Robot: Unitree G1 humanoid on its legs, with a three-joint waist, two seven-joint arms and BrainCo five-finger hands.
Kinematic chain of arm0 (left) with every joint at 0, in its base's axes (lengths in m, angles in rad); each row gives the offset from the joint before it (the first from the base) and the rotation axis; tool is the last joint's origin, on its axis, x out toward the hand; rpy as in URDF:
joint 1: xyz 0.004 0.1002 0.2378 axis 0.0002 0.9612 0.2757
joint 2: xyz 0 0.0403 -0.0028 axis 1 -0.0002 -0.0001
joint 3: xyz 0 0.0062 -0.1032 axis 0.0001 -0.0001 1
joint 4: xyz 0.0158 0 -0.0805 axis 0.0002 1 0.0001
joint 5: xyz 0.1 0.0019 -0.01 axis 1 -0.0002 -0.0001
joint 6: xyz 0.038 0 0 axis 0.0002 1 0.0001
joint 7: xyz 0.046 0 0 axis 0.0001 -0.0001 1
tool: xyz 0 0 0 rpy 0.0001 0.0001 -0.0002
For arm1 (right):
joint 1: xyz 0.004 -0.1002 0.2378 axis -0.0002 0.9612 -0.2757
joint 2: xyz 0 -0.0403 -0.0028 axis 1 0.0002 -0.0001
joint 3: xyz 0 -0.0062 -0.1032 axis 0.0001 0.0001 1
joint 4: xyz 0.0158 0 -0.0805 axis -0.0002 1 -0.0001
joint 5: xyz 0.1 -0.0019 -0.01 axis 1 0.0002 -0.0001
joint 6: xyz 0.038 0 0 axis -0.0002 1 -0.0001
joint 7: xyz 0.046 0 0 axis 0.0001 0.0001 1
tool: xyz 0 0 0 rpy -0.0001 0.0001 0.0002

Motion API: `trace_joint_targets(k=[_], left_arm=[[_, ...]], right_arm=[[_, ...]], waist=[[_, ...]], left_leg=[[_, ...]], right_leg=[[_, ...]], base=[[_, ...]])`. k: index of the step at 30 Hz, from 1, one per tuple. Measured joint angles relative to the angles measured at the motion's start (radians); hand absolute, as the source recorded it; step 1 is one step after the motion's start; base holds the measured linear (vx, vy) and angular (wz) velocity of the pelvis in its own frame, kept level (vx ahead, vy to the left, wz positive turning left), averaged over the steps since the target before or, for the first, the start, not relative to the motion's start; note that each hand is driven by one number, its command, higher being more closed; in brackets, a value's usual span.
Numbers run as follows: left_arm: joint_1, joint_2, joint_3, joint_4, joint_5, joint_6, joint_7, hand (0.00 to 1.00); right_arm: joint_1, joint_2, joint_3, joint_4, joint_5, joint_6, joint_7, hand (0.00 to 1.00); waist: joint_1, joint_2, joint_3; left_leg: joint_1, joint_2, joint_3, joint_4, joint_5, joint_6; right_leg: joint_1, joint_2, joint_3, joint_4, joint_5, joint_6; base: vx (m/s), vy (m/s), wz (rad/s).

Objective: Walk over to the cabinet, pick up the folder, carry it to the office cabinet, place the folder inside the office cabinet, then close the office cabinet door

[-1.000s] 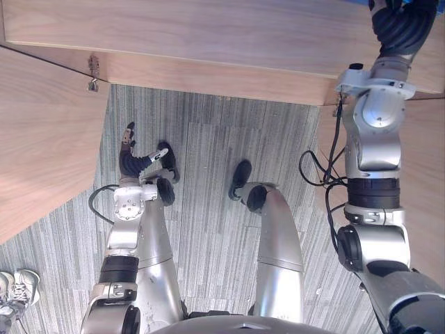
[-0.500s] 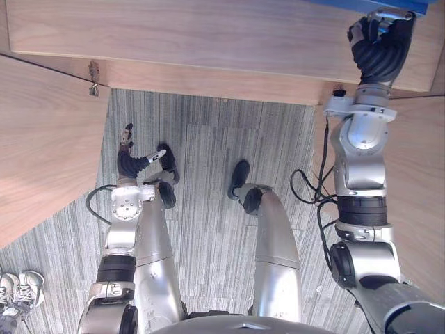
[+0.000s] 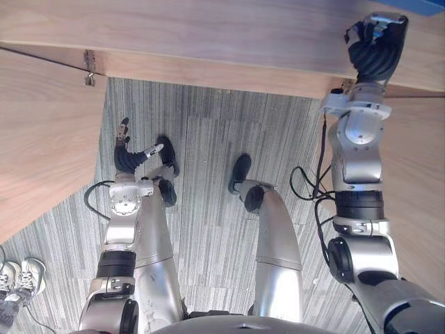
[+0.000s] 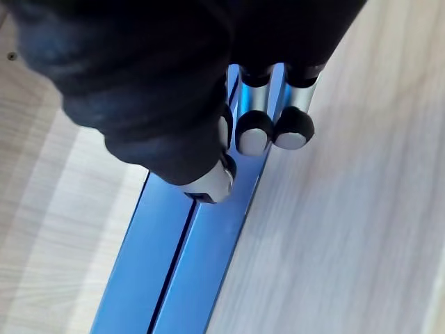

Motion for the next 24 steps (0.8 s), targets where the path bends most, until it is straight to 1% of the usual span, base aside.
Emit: trace_joint_targets(k=[3,5,9,15,19,24], left_arm=[[-0.002,0.000,0.000,-0.002,-0.001,0.000,0.001,0.00],[-0.002,0.001,0.007,-0.001,-0.002,0.001,0.001,0.00],[-0.001,0.001,0.007,-0.002,-0.004,0.001,0.002,0.00],[-0.002,0.005,0.007,-0.004,-0.032,0.001,0.003,0.00],[-0.002,0.006,0.007,-0.009,-0.041,0.000,0.004,0.00],[0.000,0.005,0.007,-0.009,-0.042,-0.001,0.006,0.00]], right_arm=[[-0.041,-0.011,-0.001,0.024,0.000,0.004,-0.004,1.00],[-0.074,-0.016,0.001,0.026,0.001,0.004,-0.005,1.00],[-0.120,-0.045,0.007,0.067,0.003,0.006,-0.005,1.00],[-0.195,-0.058,0.030,0.110,0.014,0.008,-0.005,1.00],[-0.256,-0.093,0.057,0.151,0.031,0.008,-0.005,1.00],[-0.277,-0.097,0.072,0.150,0.052,0.006,-0.006,1.00]], waist=[[0.000,-0.001,0.001],[0.000,0.000,0.018],[-0.002,-0.002,0.018],[-0.002,-0.002,0.018],[-0.004,-0.002,0.018],[-0.008,-0.002,0.019]], left_leg=[[-0.025,-0.004,-0.005,0.014,-0.003,-0.002],[-0.035,-0.003,-0.014,0.023,-0.007,-0.007],[-0.048,-0.013,-0.012,0.028,-0.007,-0.007],[-0.066,-0.014,-0.016,0.032,-0.006,-0.006],[-0.067,-0.021,-0.006,0.012,0.009,-0.006],[-0.077,-0.024,-0.001,-0.001,0.024,-0.004]], right_leg=[[-0.025,-0.008,-0.001,0.022,-0.009,0.004],[-0.029,-0.009,-0.007,0.031,-0.014,0.006],[-0.047,-0.023,-0.006,0.051,-0.023,0.005],[-0.062,-0.026,-0.009,0.059,-0.028,0.006],[-0.074,-0.036,-0.009,0.059,-0.028,0.006],[-0.091,-0.040,-0.009,0.061,-0.024,0.002]], base=[[-0.01,-0.006,0.05],[0.00,0.000,0.00],[-0.01,-0.003,0.09],[0.00,-0.001,0.02],[-0.02,-0.003,0.09],[-0.01,-0.003,0.03]])
